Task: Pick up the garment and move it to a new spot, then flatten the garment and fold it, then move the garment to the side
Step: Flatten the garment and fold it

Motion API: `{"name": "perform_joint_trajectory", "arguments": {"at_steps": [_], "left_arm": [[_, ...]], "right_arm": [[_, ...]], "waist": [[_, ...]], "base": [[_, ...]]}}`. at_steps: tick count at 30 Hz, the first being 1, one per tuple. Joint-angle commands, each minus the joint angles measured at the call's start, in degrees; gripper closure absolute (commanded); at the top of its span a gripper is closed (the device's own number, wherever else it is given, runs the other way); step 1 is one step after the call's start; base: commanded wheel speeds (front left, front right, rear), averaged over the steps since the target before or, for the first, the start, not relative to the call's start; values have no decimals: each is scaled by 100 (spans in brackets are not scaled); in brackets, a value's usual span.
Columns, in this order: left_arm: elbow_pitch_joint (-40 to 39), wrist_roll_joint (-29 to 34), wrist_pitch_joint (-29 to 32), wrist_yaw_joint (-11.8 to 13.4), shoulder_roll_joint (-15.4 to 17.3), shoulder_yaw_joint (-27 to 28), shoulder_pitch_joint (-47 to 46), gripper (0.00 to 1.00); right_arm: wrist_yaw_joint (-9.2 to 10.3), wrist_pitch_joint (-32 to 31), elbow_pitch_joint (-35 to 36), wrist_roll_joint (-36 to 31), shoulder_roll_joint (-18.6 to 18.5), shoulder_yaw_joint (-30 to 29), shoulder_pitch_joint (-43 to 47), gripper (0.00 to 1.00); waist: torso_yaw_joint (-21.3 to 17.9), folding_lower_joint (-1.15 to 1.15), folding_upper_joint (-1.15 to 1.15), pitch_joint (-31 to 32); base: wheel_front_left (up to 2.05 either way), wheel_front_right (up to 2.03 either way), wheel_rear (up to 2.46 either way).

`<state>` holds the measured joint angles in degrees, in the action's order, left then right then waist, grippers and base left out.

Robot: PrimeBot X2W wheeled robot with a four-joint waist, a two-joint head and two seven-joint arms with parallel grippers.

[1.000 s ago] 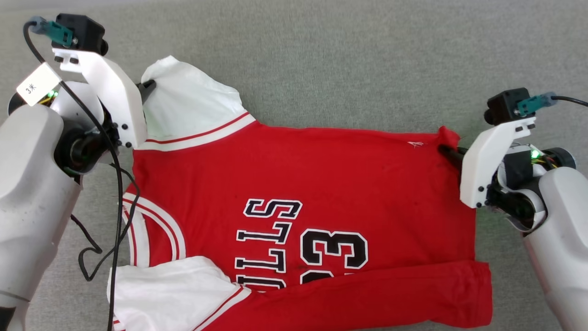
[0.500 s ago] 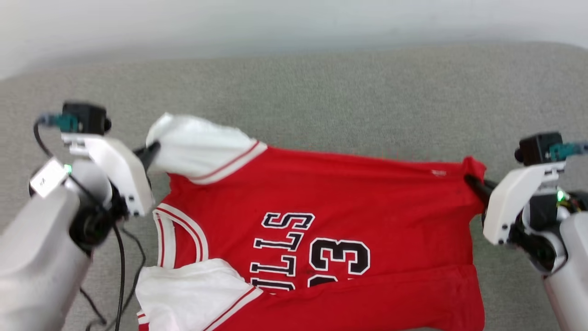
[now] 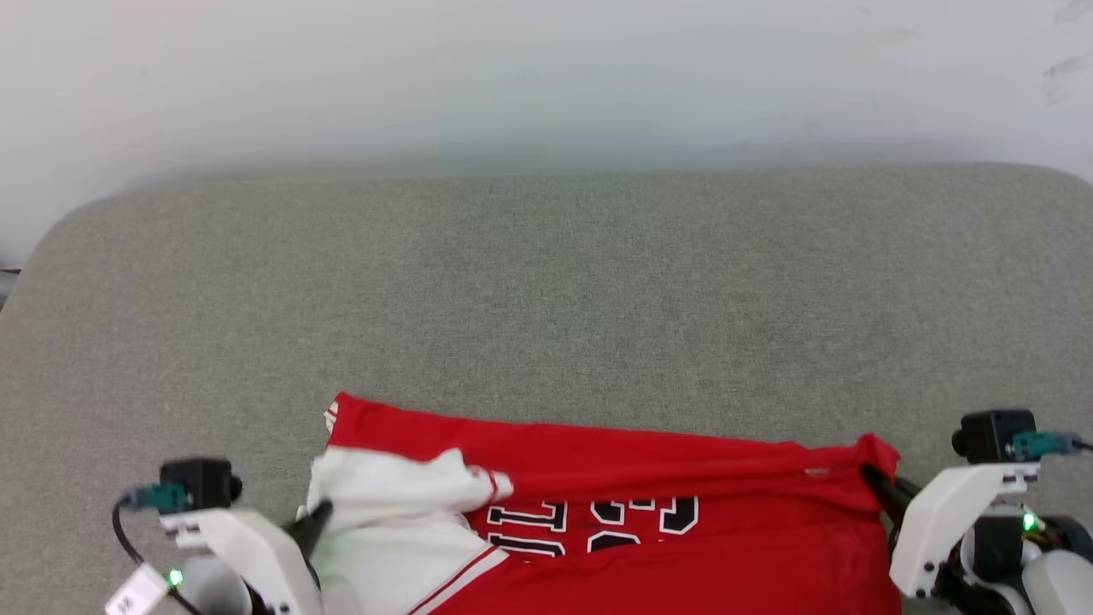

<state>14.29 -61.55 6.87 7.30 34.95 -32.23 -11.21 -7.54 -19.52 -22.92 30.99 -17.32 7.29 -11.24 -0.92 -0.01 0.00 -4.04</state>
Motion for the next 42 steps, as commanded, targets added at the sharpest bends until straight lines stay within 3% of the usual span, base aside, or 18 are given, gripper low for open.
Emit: {"name": "perform_joint_trajectory", "arguments": {"at_steps": [1, 9, 11, 12, 13, 14, 15, 16, 17, 25, 32, 42], "left_arm": [[-65, -55, -45, 67, -27, 12, 205, 100], [-125, -223, -165, 134, -217, -124, 884, 100], [-42, -255, -187, 88, -262, -146, 922, 100], [4, -235, -236, 82, -281, -137, 904, 100], [52, -247, -243, 38, -314, -141, 890, 100], [101, -275, -219, 9, -344, -160, 886, 88], [138, -257, -259, -11, -366, -151, 863, 59], [159, -235, -297, -24, -380, -149, 836, 6], [160, -218, -329, -18, -398, -149, 817, 0], [-112, 115, -918, 177, -372, -51, 857, 0], [-735, 555, -1692, 619, -349, 155, 939, 0], [-1485, 1446, -2188, 1201, -483, 609, 997, 0]], "right_arm": [[11, 61, -19, -34, 38, -77, 165, 100], [10, 453, -99, -82, 294, -261, 714, 98], [10, 558, -114, -67, 377, -254, 797, 62], [10, 615, -122, -35, 421, -265, 841, 9], [10, 664, -119, -28, 446, -273, 878, 0], [10, 733, -100, -15, 465, -292, 925, 0], [10, 802, -70, -3, 489, -320, 968, 0], [10, 869, -34, -27, 500, -348, 1013, 0], [9, 930, 18, -42, 511, -373, 1079, 0], [9, 881, 906, -165, 458, -678, 1673, 0], [8, -8, 1893, -249, 346, -1340, 2058, 0], [8, -1388, 2288, -304, 173, -1757, 1850, 0]], "waist": [[-1, 1, 0, 49], [-15, 1, 0, 108], [-30, 1, 0, 110], [-37, 1, 0, 112], [-44, 1, 0, 121], [-47, 1, 0, 130], [-51, 1, 0, 141], [-55, 1, 0, 155], [-55, 1, 0, 175], [-86, 1, 0, 419], [-28, 1, 0, 492], [214, 1, 0, 360]], "base": [[0, 0, 0], [0, 0, 0], [0, 0, 0], [0, 0, 0], [0, 0, 0], [0, 0, 0], [0, 0, 0], [0, 0, 0], [0, 0, 0], [0, 0, 0], [0, 0, 0], [0, 0, 0]]}}
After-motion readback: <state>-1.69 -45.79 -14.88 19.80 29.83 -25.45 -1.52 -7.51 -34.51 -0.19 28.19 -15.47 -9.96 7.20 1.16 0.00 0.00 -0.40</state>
